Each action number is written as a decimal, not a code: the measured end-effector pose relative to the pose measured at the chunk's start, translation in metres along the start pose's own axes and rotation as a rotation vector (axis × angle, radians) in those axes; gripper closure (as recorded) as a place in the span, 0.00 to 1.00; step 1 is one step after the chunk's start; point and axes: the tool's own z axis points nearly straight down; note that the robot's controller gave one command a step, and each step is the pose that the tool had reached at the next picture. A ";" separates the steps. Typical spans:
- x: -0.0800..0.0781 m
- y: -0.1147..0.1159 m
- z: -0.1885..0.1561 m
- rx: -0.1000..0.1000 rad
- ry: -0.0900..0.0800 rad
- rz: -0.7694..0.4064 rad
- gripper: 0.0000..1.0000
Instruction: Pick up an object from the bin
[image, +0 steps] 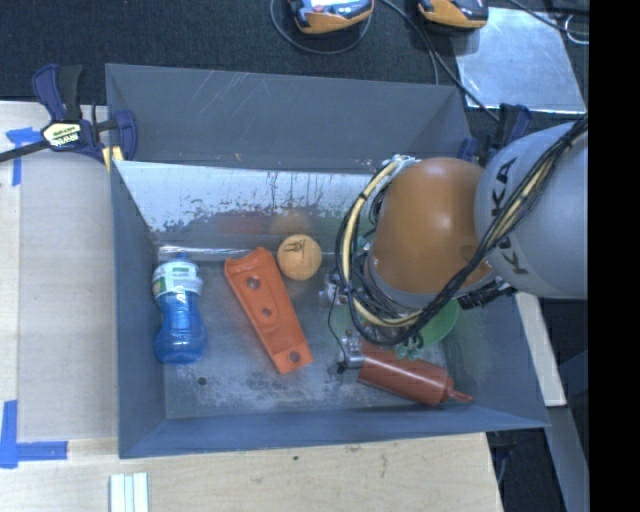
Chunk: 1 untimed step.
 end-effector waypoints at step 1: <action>-0.002 0.000 -0.004 -0.001 -0.009 0.002 0.00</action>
Offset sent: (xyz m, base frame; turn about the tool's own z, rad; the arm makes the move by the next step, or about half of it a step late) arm 0.0738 0.0303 -0.0476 -0.1968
